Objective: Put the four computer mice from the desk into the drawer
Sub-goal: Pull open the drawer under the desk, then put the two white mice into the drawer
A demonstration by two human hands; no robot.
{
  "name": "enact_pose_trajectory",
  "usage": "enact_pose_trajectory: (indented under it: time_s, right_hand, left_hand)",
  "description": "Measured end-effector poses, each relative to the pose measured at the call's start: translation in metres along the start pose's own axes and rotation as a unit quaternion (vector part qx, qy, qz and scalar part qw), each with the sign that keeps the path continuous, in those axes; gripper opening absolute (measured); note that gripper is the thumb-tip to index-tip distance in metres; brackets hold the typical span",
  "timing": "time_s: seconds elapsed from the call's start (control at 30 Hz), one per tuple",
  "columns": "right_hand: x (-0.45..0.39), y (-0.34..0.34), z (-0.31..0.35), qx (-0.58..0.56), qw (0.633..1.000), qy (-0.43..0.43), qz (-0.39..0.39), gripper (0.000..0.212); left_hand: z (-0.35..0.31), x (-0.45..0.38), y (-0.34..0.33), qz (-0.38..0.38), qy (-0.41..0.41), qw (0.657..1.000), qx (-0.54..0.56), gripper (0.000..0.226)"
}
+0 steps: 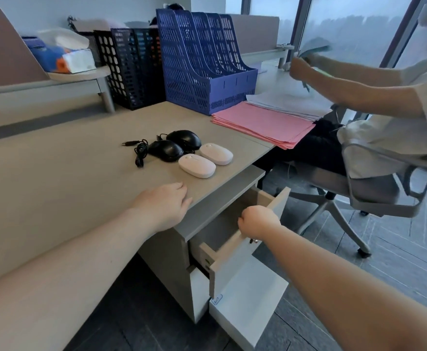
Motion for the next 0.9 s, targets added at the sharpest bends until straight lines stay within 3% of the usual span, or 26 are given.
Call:
enact_pose_trajectory:
  time_s: [0.13, 0.5, 0.77, 0.9]
  right_hand:
    - [0.015, 0.01, -0.023, 0.062, 0.998, -0.01, 0.022, 0.032]
    - [0.057, 0.011, -0.085, 0.087, 0.984, -0.106, 0.112, 0.025]
    - [0.023, 0.051, -0.059, 0.015, 0.999, -0.039, -0.023, 0.034]
    - [-0.004, 0.074, -0.034, -0.039, 0.995, -0.023, -0.088, 0.03]
  left_hand:
    - [-0.004, 0.0, 0.0, 0.005, 0.017, 1.0, -0.015, 0.03]
    - [-0.015, 0.006, 0.004, 0.017, 0.012, 0.999, -0.036, 0.045]
    - [-0.024, -0.013, 0.018, -0.063, 0.029, 0.997, -0.028, 0.037]
    - [-0.026, -0.03, 0.015, -0.126, 0.037, 0.991, 0.026, 0.052]
Point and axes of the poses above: each hand's wrist, its own x-axis away from the middle knuckle, its own y-axis out of the back of the hand, z = x × y, the point moved 3 cm from there along -x, towards the middle knuckle, and after that the axes turned 8 degrees about -z, right-handed, at the moved point
